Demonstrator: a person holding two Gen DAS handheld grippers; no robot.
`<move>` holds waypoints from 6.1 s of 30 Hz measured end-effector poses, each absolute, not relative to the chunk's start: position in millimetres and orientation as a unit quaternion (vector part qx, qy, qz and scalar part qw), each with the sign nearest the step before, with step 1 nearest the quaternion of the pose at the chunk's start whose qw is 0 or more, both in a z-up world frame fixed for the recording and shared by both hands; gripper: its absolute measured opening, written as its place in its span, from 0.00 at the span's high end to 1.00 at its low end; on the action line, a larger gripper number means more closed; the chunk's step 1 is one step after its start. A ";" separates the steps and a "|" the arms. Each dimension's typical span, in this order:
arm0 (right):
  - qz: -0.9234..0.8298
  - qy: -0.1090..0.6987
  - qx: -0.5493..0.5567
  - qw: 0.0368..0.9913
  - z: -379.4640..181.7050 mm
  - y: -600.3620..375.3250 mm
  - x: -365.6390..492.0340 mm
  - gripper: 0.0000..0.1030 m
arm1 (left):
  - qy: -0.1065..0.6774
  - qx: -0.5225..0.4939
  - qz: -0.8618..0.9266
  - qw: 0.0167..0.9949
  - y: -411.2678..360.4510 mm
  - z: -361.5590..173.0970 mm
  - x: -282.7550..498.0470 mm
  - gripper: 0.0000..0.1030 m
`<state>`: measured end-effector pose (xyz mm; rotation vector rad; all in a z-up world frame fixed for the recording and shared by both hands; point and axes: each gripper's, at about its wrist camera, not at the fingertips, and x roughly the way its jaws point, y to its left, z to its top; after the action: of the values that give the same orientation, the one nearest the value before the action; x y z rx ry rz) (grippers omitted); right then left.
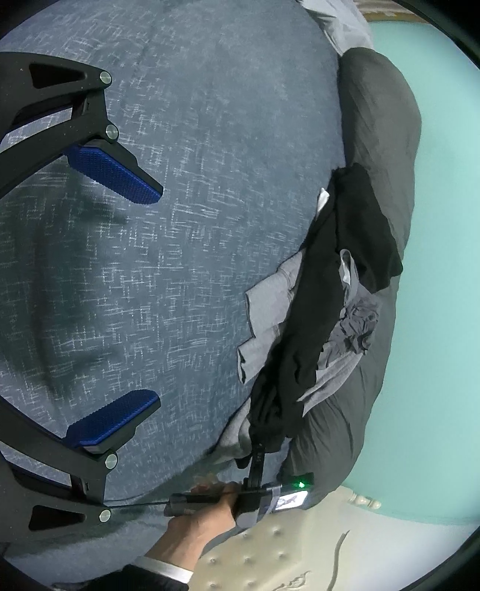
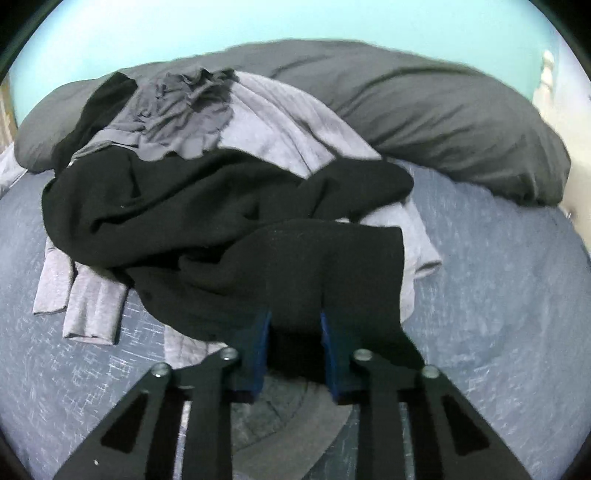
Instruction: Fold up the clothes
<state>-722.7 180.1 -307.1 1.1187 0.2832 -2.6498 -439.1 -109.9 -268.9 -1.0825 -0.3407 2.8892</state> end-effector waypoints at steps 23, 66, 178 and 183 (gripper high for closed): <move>-0.921 0.075 0.290 0.249 -198.0 161.7 -587.9 0.88 | -0.132 -0.357 0.924 -0.037 -137.5 -237.9 -335.5 0.00; -0.882 0.061 0.401 0.240 -168.6 289.6 -263.9 0.87 | -0.196 -0.345 0.915 -0.070 -145.7 -223.3 -135.6 0.00; -0.834 0.222 0.458 0.214 -327.9 83.4 -402.9 0.48 | -0.117 -0.383 0.914 -0.070 -128.4 -255.5 -190.9 0.00; -0.833 0.219 0.458 0.218 -328.6 84.3 -403.5 0.48 | -0.098 -0.389 0.914 -0.065 -120.6 -256.4 -195.3 0.00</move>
<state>-403.5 84.3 -328.6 1.2685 0.6067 -2.3070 -195.3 -120.6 -256.4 -1.2744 -0.3218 2.9968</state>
